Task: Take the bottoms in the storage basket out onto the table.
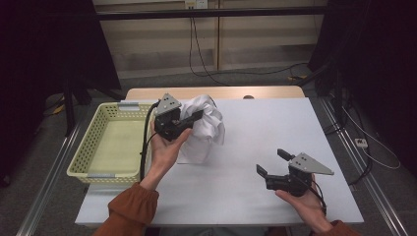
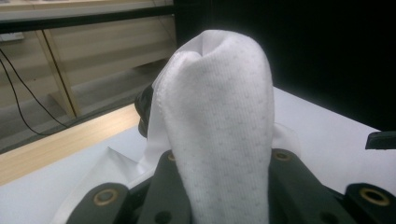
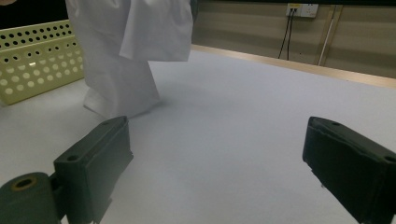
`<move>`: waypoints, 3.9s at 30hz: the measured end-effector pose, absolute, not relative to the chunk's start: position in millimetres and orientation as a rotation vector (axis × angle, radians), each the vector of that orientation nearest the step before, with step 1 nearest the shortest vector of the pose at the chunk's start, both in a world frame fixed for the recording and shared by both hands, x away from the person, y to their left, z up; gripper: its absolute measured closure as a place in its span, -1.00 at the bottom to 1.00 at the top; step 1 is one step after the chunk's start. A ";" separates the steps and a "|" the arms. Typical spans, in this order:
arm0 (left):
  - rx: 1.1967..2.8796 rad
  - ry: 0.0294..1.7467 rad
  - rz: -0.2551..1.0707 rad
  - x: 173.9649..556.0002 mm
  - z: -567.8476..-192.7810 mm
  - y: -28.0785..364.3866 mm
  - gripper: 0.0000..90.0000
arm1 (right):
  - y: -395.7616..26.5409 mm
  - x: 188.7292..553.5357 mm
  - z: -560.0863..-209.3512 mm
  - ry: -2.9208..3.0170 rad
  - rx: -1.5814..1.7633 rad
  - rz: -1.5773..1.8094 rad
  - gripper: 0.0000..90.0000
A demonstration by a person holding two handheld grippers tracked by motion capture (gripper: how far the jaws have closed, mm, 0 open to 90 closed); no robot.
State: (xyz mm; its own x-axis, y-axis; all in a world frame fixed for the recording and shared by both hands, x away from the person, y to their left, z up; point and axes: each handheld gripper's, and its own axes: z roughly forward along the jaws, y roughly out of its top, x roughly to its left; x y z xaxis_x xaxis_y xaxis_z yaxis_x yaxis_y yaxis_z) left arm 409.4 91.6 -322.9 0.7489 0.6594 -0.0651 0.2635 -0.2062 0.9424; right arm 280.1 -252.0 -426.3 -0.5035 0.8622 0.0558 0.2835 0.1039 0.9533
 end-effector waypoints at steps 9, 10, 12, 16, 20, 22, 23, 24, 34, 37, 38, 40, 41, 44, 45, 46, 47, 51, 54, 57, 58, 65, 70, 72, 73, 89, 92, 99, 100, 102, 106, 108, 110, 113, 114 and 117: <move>1.814 0.735 0.416 413.8 -334.9 86.3 0.76 | -252.3 279.8 -426.3 1.855 1.117 1.412 -0.84; 1.820 0.726 0.420 414.5 -336.3 86.4 0.76 | -252.3 279.9 -426.3 1.854 1.116 1.413 -0.84; 1.833 0.733 0.413 415.2 -338.4 84.8 0.76 | -252.4 279.8 -426.2 1.854 1.116 1.413 -0.84; 1.854 0.732 0.406 416.3 -342.8 81.2 0.76 | -252.2 279.8 -426.2 1.850 1.119 1.417 -0.84; 1.877 0.731 0.394 417.7 -347.5 77.7 0.75 | -252.3 279.7 -426.1 1.850 1.118 1.417 -0.84; 1.887 0.735 0.389 419.0 -350.6 76.3 0.75 | -252.4 279.6 -426.1 1.851 1.119 1.417 -0.84; 1.894 0.737 0.387 419.7 -352.1 75.9 0.75 | -252.4 279.6 -426.1 1.851 1.119 1.417 -0.84; 1.902 0.740 0.385 420.5 -353.7 75.4 0.74 | -252.3 279.6 -426.1 1.851 1.119 1.417 -0.84; 1.936 0.788 0.362 428.0 -364.9 77.2 0.73 | -252.3 279.5 -426.1 1.853 1.119 1.416 -0.84; 1.958 0.784 0.352 428.9 -368.9 74.4 0.73 | -252.1 279.5 -426.1 1.853 1.118 1.418 -0.84; 1.965 0.786 0.350 428.8 -370.3 73.1 0.73 | -252.1 279.5 -426.1 1.853 1.118 1.417 -0.84; 1.979 0.787 0.344 429.3 -373.5 70.8 0.73 | -252.1 279.5 -426.1 1.853 1.119 1.418 -0.84; 1.986 0.789 0.343 429.4 -375.1 69.9 0.73 | -252.1 279.4 -426.1 1.853 1.118 1.417 -0.84; 2.004 0.791 0.343 431.0 -379.0 68.6 0.72 | -252.3 279.4 -426.1 1.853 1.119 1.417 -0.84; 2.004 0.795 0.339 431.1 -380.2 67.9 0.71 | -252.4 279.4 -426.1 1.853 1.118 1.417 -0.84; 2.012 0.792 0.343 431.6 -381.0 67.7 0.71 | -252.4 279.4 -426.2 1.853 1.119 1.418 -0.84; 2.016 0.794 0.345 431.8 -381.7 67.3 0.71 | -252.4 279.5 -426.2 1.853 1.119 1.418 -0.84; 2.027 0.803 0.337 432.6 -385.2 65.8 0.71 | -252.3 279.2 -426.1 1.854 1.121 1.418 -0.84; 2.055 0.809 0.354 433.3 -388.6 63.9 0.70 | -252.3 279.2 -426.1 1.854 1.119 1.416 -0.84; 2.066 0.807 0.346 433.4 -391.7 61.0 0.69 | -252.1 279.3 -426.2 1.854 1.117 1.418 -0.84; 2.065 0.808 0.346 433.0 -392.8 59.6 0.69 | -252.2 279.3 -426.2 1.854 1.118 1.417 -0.83; 2.099 0.797 0.358 431.3 -397.9 53.0 0.65 | -252.2 279.2 -426.1 1.855 1.117 1.418 -0.84; 2.121 0.790 0.353 432.6 -404.2 50.3 0.63 | -252.3 279.2 -426.2 1.854 1.117 1.419 -0.83; 2.124 0.788 0.343 434.1 -407.5 51.0 0.62 | -252.4 279.1 -426.2 1.855 1.120 1.419 -0.83; 2.127 0.788 0.343 434.8 -409.2 51.3 0.59 | -252.3 279.1 -426.2 1.854 1.120 1.419 -0.83; 2.211 0.799 0.339 441.8 -427.4 51.1 0.34 | -252.3 279.3 -426.4 1.860 1.111 1.413 -0.83; 2.221 0.806 0.329 443.1 -434.4 50.0 0.24 | -252.0 279.2 -426.3 1.856 1.114 1.417 -0.83; 2.250 0.752 0.382 442.0 -440.7 44.6 0.06 | -252.8 280.0 -427.0 1.863 1.109 1.418 -0.83; 2.250 0.754 0.383 442.2 -441.4 44.1 0.04 | -253.0 280.0 -427.1 1.862 1.111 1.418 -0.83; 2.250 0.760 0.381 441.8 -441.2 43.5 0.03 | -253.5 280.0 -427.2 1.860 1.113 1.416 -0.83; 2.236 0.785 0.357 442.5 -441.5 43.4 -0.15 | -254.3 280.3 -427.6 1.861 1.117 1.418 -0.83; 2.232 0.790 0.343 442.3 -442.0 42.7 -0.27 | -254.4 280.0 -427.3 1.855 1.119 1.423 -0.83; 2.227 0.786 0.347 442.1 -441.7 41.9 -0.39 | -254.4 280.0 -427.3 1.858 1.115 1.423 -0.83; 2.212 0.793 0.325 442.6 -441.7 41.4 -0.53 | -255.0 279.8 -426.9 1.853 1.117 1.422 -0.83; 2.207 0.798 0.322 442.7 -441.9 41.3 -0.56 | -255.2 280.1 -427.1 1.854 1.116 1.421 -0.83; 2.202 0.800 0.323 443.3 -441.0 41.6 -0.65 | -255.3 280.2 -427.4 1.855 1.118 1.422 -0.83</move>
